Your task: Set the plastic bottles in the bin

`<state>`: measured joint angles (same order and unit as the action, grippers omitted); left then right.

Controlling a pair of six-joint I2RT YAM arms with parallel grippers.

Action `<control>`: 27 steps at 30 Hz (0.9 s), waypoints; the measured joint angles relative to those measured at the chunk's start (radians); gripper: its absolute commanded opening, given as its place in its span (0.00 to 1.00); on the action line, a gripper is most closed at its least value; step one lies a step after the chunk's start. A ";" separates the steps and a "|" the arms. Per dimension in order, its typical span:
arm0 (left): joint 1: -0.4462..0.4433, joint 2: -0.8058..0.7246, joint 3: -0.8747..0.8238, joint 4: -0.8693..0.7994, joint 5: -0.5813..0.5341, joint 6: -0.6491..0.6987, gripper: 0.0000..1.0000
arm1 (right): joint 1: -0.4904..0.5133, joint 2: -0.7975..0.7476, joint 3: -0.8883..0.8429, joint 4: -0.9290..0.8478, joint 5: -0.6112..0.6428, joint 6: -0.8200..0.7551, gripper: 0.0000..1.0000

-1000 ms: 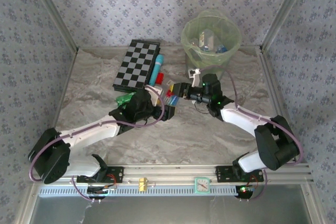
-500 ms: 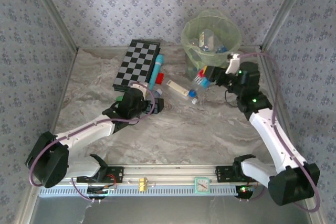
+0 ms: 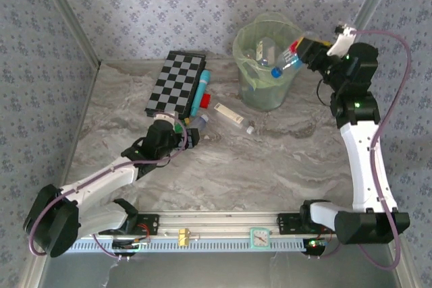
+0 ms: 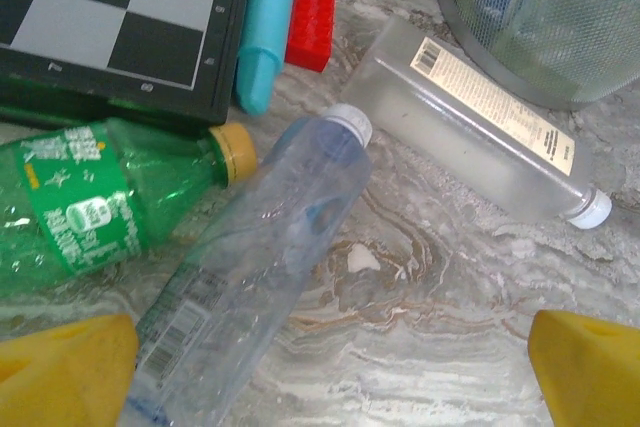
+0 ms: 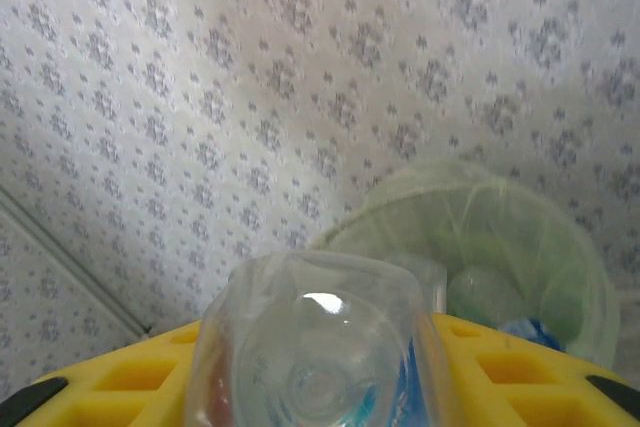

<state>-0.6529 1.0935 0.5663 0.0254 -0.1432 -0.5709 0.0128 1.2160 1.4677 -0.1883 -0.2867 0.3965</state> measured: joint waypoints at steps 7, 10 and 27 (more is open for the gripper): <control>0.003 -0.074 -0.041 -0.004 -0.004 -0.007 1.00 | 0.000 0.173 0.163 0.015 0.039 -0.034 0.50; 0.003 -0.111 -0.064 -0.006 -0.012 -0.008 1.00 | 0.001 0.252 0.210 -0.005 0.040 -0.053 0.50; 0.014 -0.183 -0.102 -0.038 -0.053 -0.042 1.00 | 0.010 0.530 0.369 -0.272 -0.034 -0.126 0.49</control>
<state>-0.6392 0.9104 0.4644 -0.0128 -0.1963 -0.6128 0.0223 1.7462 1.8366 -0.4603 -0.3206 0.2710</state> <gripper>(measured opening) 0.997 0.498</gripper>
